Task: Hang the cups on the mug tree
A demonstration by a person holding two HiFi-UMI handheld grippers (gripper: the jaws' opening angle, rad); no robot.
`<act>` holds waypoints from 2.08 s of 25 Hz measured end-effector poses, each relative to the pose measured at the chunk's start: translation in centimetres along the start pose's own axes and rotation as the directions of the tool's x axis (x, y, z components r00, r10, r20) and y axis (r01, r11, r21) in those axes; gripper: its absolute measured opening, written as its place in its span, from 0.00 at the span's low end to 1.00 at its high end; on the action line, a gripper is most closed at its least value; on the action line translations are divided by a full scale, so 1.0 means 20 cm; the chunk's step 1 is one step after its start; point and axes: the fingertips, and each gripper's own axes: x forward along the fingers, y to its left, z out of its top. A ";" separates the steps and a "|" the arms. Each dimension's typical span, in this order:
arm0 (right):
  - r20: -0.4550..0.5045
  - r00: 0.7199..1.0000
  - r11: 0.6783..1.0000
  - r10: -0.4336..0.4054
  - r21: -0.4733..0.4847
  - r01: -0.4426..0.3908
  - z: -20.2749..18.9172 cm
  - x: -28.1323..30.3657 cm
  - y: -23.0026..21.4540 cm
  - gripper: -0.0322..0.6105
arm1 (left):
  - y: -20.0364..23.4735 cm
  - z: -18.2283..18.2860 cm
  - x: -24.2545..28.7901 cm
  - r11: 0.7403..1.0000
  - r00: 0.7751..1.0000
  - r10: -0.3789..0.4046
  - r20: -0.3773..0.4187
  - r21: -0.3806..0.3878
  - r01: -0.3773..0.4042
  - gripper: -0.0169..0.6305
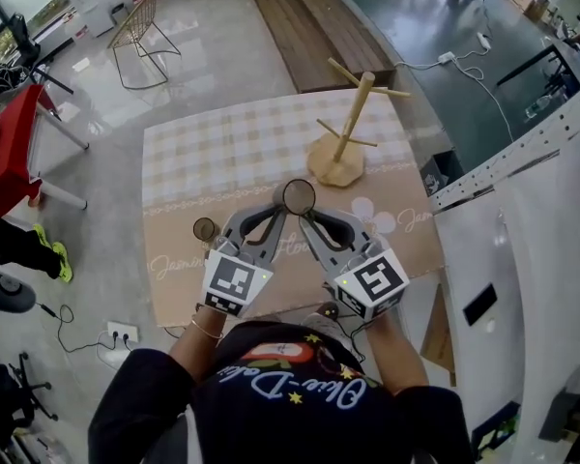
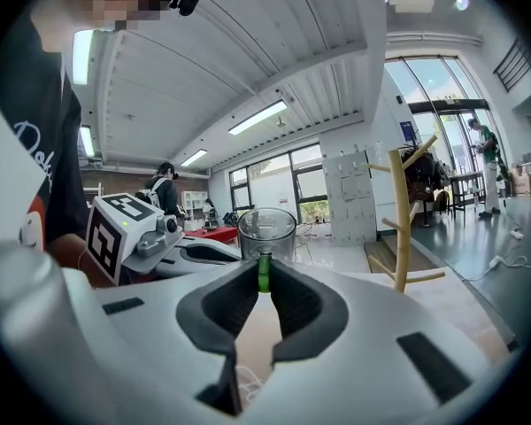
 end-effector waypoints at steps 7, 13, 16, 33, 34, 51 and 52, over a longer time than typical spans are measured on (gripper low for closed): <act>0.019 0.999 0.999 0.044 0.003 -0.044 0.05 -0.06 -0.01 0.13 | -0.03 0.07 0.00 0.998 0.998 0.055 0.008 -0.017 -0.055 0.04; 0.027 0.996 0.997 0.083 -0.008 -0.083 0.08 -0.15 -0.08 0.13 | -0.10 0.13 0.06 0.995 0.995 0.101 0.013 -0.020 -0.101 0.04; 0.030 0.994 0.995 0.104 -0.015 -0.103 0.08 -0.20 -0.12 0.13 | -0.16 0.16 0.10 0.992 0.992 0.123 0.014 -0.024 -0.123 0.04; 0.052 0.980 0.981 0.191 -0.032 -0.189 0.08 -0.31 -0.07 0.13 | -0.28 0.18 0.05 0.975 0.976 0.219 0.007 -0.029 -0.219 0.04; 0.051 0.980 0.981 0.193 -0.030 -0.192 0.08 -0.31 -0.07 0.13 | -0.29 0.17 0.05 0.975 0.975 0.221 0.005 -0.029 -0.221 0.04; 0.077 0.982 0.985 0.174 -0.009 -0.174 0.16 -0.23 -0.08 0.13 | -0.20 0.22 0.07 0.976 0.976 0.212 0.044 -0.068 -0.208 0.04; 0.080 0.982 0.985 0.171 -0.006 -0.171 0.17 -0.22 -0.08 0.13 | -0.18 0.23 0.07 0.976 0.977 0.209 0.045 -0.067 -0.206 0.04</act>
